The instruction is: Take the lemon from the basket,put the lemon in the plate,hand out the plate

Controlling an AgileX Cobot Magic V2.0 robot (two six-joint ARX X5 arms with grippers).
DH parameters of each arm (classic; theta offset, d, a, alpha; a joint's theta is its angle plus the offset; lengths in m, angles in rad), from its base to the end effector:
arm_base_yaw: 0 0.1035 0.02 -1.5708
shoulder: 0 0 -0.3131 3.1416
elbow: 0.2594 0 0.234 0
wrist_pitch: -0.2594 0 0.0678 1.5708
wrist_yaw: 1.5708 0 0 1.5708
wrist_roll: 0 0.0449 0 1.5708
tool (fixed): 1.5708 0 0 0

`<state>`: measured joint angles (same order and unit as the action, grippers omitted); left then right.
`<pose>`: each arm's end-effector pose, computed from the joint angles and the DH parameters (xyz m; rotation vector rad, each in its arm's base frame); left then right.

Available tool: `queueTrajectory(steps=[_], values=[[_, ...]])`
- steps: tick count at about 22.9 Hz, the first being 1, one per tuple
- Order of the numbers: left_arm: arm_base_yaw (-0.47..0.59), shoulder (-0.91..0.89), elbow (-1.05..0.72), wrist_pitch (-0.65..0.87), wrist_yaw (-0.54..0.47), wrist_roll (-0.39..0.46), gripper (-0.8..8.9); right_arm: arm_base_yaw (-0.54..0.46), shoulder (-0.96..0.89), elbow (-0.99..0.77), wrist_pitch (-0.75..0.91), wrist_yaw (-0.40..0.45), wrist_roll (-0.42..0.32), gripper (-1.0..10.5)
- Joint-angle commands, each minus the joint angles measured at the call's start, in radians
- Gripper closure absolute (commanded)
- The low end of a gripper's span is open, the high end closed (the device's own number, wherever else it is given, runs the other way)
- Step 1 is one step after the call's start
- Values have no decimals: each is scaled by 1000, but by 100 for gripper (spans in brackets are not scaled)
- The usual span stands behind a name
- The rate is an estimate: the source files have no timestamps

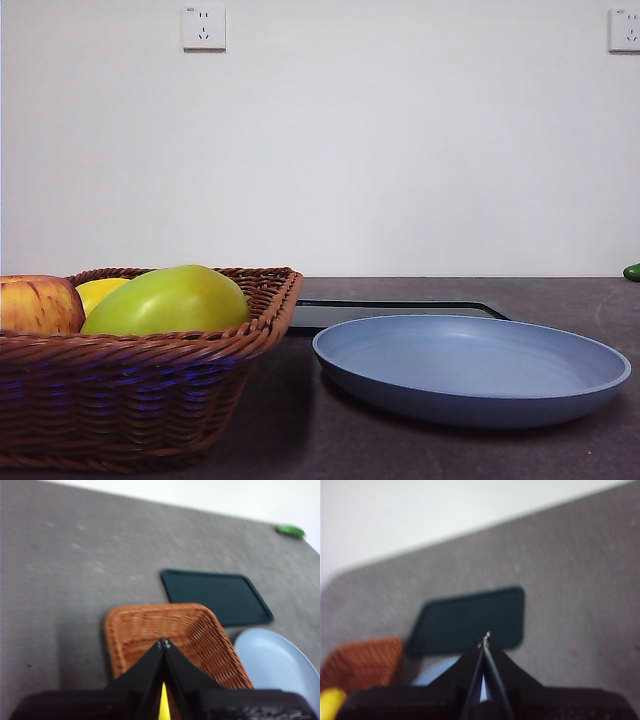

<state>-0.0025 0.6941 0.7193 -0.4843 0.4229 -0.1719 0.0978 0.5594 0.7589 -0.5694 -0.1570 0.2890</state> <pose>0.1014 -0.0187 0.3213 -0.2629 0.4878 -0.3785 0.0680 0.0137 0.3328 0.2951 0.4046 0.1966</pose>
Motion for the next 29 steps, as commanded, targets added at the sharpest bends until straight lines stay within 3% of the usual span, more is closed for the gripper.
queueTrajectory(steps=[1, 6, 10, 12, 14, 15, 26, 29], values=[[-6, 79, 84, -59, 49, 76, 807, 2, 122, 91, -121, -2, -96, 943], [-47, 193, 194, -195, 60, 151, 807, 2, 323, 189, -304, -18, -208, 943], [-112, 264, 247, -270, 55, 174, 799, 2, 486, 199, -389, -163, -243, 879], [-136, 272, 247, -268, 48, 173, 657, 4, 554, 199, -390, -167, -243, 783], [-151, 272, 247, -245, 48, 173, 438, 4, 624, 199, -374, -164, -247, 653], [-155, 272, 247, -233, 46, 172, 400, 4, 653, 199, -364, -154, -254, 621], [-189, 274, 247, -251, 47, 146, 398, 74, 1013, 199, -154, -160, -245, 611], [-189, 274, 247, -251, 29, 146, 398, 98, 1072, 198, -120, -161, -229, 690]])
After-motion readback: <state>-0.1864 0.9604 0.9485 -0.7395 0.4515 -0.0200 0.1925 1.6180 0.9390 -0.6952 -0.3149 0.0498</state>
